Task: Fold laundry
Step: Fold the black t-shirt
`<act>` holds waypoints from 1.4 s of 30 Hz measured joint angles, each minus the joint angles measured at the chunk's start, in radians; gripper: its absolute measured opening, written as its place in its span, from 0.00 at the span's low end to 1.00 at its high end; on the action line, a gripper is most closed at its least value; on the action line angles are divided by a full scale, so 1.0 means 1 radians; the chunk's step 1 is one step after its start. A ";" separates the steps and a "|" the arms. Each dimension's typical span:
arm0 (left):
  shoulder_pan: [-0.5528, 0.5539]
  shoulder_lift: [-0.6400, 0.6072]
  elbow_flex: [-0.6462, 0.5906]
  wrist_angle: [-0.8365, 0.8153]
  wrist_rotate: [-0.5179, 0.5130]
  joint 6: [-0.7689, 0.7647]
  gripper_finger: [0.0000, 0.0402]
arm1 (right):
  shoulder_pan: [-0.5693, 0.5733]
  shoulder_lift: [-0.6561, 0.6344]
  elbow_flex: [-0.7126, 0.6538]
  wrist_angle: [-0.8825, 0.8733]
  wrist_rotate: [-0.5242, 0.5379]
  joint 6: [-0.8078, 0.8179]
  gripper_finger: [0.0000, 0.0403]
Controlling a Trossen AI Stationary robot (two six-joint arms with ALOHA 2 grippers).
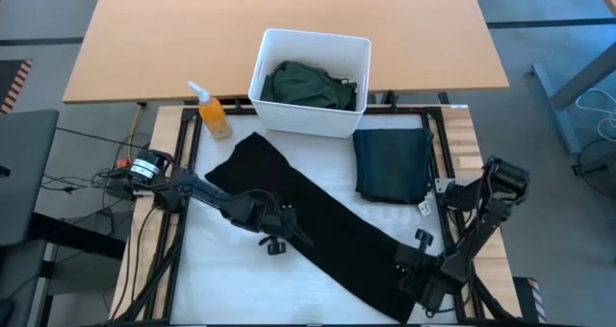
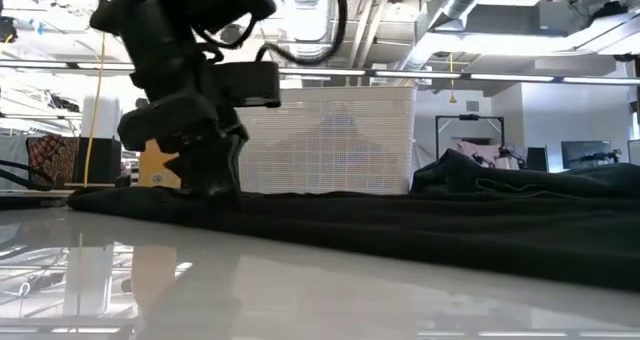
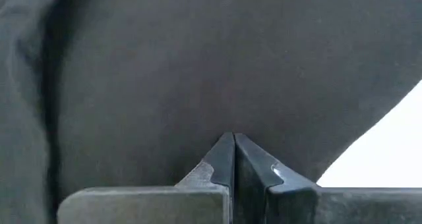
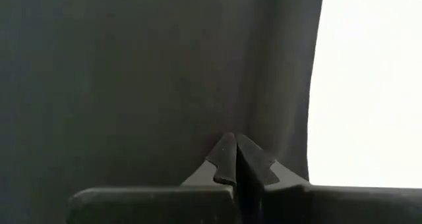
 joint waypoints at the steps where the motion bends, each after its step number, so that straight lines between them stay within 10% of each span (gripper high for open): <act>1: 0.000 -0.002 -0.003 -0.040 -0.007 -0.025 0.00 | 0.010 0.000 0.000 0.001 -0.022 0.009 0.05; 12: -0.006 -0.034 -0.008 -0.358 -0.094 -0.100 0.00 | 0.039 -0.018 0.055 0.065 -0.085 -0.081 0.05; 20: -0.090 -0.118 -0.009 0.004 0.013 -0.020 0.00 | 0.072 -0.085 0.041 0.061 0.079 -0.115 0.05; 30: -0.215 0.090 -0.007 0.796 0.119 -0.038 0.00 | 0.015 -0.075 -0.067 0.192 0.109 -0.195 0.05; 42: -0.281 0.339 0.119 0.758 0.129 -0.316 0.00 | 0.069 -0.076 -0.156 0.456 -0.038 -0.254 0.05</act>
